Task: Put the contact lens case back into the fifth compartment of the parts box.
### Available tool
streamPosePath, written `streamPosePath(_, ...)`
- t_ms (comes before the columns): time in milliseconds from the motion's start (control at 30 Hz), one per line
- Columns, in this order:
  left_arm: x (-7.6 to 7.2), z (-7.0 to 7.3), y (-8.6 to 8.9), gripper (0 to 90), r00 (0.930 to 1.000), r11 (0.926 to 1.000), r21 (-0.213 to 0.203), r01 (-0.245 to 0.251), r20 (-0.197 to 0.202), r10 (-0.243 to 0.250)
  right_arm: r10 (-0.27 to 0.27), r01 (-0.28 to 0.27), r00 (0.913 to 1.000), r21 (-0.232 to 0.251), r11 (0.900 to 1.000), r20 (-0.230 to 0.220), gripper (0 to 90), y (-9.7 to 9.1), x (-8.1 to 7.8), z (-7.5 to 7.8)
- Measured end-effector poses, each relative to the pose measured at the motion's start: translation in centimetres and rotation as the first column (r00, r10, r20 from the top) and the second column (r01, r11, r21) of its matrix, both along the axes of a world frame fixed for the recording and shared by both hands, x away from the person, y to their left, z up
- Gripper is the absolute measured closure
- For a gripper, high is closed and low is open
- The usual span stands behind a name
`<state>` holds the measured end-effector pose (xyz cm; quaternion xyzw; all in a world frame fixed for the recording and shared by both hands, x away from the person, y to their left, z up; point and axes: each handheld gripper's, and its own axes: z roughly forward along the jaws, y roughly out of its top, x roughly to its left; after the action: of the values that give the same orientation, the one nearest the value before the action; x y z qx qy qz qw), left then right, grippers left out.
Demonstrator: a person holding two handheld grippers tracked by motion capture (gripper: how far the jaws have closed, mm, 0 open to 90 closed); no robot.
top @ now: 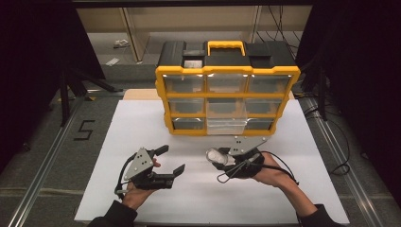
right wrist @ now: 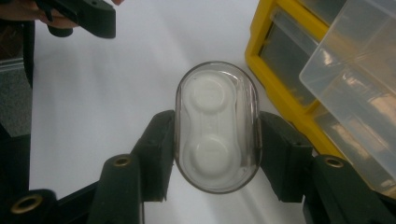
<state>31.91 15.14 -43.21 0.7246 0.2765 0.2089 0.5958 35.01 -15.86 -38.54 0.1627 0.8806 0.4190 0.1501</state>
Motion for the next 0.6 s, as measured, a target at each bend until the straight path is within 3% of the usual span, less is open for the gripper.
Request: streamPosePath(600, 0.1, 0.0, 0.1, 15.2, 1.0, 1.0, 0.0, -0.004, -0.006, 0.004, -0.028, 0.025, 0.9984, 0.066, 0.9975, 0.048, 49.6, -1.2, -0.2, 2.0)
